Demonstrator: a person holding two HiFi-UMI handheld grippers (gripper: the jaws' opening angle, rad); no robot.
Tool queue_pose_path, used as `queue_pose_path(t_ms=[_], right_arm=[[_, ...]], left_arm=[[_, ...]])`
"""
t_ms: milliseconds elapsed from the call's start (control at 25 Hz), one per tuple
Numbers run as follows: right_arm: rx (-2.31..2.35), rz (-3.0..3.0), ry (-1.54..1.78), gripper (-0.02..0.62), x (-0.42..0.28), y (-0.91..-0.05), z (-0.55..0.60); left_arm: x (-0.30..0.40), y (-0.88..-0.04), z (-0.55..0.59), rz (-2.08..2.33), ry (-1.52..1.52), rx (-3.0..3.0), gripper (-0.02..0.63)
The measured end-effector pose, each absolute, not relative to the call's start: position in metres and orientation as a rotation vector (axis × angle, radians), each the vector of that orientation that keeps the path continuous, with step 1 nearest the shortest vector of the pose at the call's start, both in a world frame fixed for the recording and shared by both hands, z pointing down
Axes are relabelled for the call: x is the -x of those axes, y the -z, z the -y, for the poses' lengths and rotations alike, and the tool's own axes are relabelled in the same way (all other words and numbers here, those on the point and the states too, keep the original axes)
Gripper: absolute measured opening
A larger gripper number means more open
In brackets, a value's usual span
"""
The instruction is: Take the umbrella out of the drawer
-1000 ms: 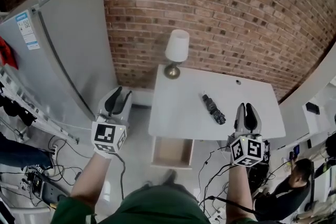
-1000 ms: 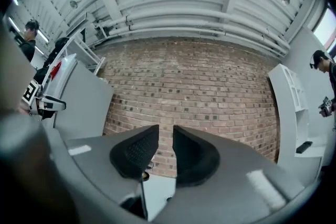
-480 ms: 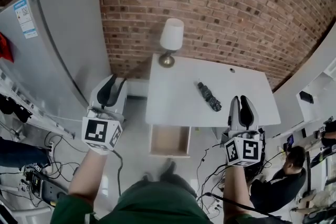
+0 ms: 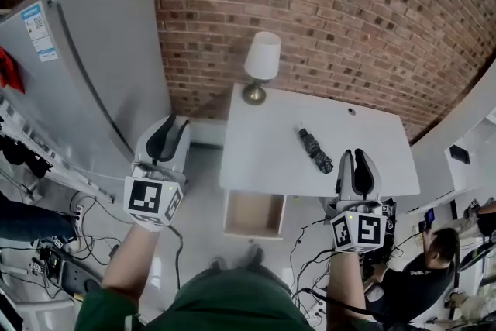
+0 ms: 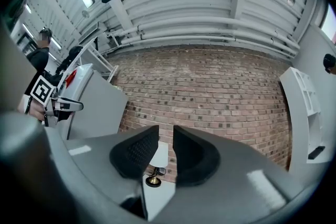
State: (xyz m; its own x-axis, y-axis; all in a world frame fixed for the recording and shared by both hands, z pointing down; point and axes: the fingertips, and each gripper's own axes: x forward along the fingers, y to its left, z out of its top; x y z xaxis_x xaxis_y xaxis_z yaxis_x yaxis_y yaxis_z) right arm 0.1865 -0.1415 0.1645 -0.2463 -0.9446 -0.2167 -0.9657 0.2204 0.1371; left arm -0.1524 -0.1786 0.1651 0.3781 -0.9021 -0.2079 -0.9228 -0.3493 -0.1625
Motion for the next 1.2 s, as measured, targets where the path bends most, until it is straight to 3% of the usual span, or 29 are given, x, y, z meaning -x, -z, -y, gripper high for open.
queue_pose_path(t_ms=[1200], right_arm=[[1.805,-2.446,-0.383,0.084,-0.202,-0.154,0.184]], left_arm=[[0.128,-0.167,0.233,-1.636,-0.139,2.403,0.104]])
